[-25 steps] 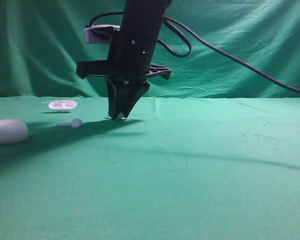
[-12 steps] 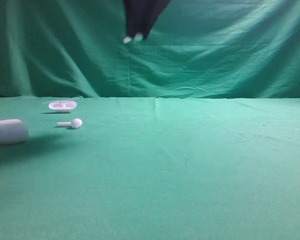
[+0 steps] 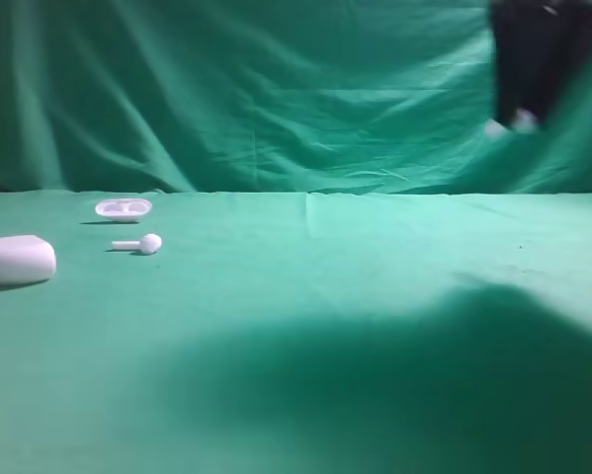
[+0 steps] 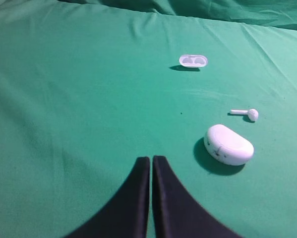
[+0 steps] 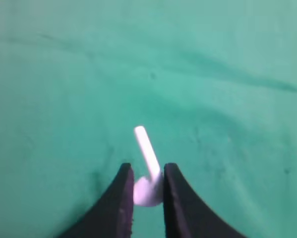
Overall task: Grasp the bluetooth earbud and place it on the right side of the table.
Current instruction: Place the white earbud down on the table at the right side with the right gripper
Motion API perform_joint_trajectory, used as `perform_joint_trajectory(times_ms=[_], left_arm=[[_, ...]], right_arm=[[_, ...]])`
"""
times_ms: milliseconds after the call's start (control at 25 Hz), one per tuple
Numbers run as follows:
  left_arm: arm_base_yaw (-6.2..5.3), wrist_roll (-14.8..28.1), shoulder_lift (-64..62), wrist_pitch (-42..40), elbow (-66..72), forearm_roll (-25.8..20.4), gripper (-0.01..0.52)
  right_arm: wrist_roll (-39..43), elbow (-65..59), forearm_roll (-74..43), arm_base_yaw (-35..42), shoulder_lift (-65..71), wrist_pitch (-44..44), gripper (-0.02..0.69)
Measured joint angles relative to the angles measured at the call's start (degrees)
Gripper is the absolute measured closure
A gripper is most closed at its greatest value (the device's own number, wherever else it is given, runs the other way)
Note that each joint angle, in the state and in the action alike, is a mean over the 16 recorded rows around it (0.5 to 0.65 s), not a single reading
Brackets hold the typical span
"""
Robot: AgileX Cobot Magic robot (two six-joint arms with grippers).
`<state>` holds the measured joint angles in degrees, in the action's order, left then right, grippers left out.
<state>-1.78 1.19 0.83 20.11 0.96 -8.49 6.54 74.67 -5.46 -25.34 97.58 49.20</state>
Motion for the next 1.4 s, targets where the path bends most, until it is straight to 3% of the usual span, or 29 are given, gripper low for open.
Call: perform_joint_trajectory(times_ms=[280, 640, 800, 1200, 1400], left_arm=[[0.00, 0.00, 0.00, 0.00, 0.00, 0.00, 0.514], [0.00, 0.00, 0.00, 0.00, 0.00, 0.00, 0.514], [0.00, 0.00, 0.00, 0.00, 0.00, 0.00, 0.514], [0.00, 0.00, 0.00, 0.00, 0.00, 0.00, 0.514], [0.00, 0.00, 0.00, 0.00, 0.00, 0.00, 0.514]], right_arm=[[2.84, -19.40, -0.85, 7.39, -4.52, -13.46, 0.554], [1.60, -25.26, -2.00, 10.70, -1.68, -22.62, 0.536], [0.80, -25.26, -2.13, 10.63, -0.59, -23.97, 0.461], [0.28, -23.39, -1.84, 10.37, -0.05, -21.69, 0.186], [0.36, -22.01, -1.99, 10.36, -0.02, -19.47, 0.113]])
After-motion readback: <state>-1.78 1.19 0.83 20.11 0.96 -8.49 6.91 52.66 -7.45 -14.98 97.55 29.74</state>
